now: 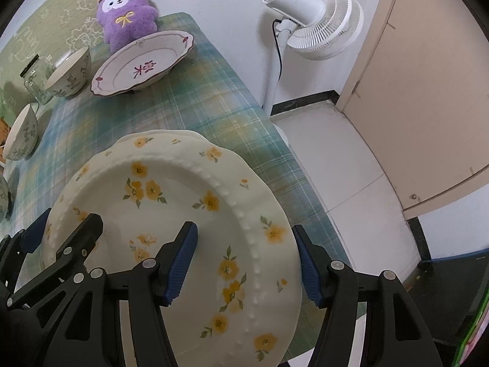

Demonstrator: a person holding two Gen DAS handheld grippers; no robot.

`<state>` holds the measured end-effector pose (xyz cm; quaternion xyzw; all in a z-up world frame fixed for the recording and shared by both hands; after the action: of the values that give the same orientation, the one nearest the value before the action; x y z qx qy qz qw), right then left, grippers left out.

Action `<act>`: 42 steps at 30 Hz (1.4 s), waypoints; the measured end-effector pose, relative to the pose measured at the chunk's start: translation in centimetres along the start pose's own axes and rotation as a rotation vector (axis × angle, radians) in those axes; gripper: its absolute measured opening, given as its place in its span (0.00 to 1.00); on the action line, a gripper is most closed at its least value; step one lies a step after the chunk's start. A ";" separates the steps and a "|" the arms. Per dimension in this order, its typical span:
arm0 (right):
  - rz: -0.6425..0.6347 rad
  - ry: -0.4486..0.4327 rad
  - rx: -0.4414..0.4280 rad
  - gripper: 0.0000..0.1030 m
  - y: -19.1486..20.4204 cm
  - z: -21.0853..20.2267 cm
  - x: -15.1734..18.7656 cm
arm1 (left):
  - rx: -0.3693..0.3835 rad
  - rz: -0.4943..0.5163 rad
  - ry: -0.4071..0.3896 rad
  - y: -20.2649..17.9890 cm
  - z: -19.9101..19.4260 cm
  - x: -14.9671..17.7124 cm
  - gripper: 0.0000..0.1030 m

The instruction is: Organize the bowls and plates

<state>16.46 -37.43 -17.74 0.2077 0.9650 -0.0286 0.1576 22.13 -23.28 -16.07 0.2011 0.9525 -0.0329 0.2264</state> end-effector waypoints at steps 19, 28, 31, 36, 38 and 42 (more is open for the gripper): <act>-0.043 0.007 0.011 0.59 0.1 0.5 -0.3 | -0.008 0.013 -0.055 -1.8 -0.3 -0.6 0.37; -0.086 -0.012 -0.038 0.58 0.3 -0.7 -1.3 | -0.042 -0.043 -0.039 -0.7 -1.6 -0.2 0.60; -0.129 -0.044 -0.044 0.58 0.9 -2.2 -2.2 | -0.053 -0.080 -0.044 0.2 -2.7 -0.5 0.67; -0.151 -0.088 -0.097 0.59 2.0 -5.1 -3.4 | -0.065 -0.105 -0.095 1.9 -5.5 -2.0 0.73; -0.151 -0.108 -0.117 0.59 2.6 -6.4 -3.8 | -0.077 -0.111 -0.122 2.7 -6.7 -2.7 0.75; -0.161 -0.151 -0.124 0.67 3.9 -8.9 -4.9 | -0.081 -0.124 -0.150 4.2 -8.4 -4.2 0.76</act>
<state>19.67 -34.72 -7.72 0.1165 0.9639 0.0030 0.2394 23.76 -19.74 -6.59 0.1295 0.9440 -0.0232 0.3027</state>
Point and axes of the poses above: each gripper's, at about its wrist camera, not at the fingertips, and z roughly the way its jaws point, y to its left, x to its underside, the point moved 6 cm from there along z, roughly the way its jaws point, and after that the axes turned 3 degrees about y, right-handed, at the moved point
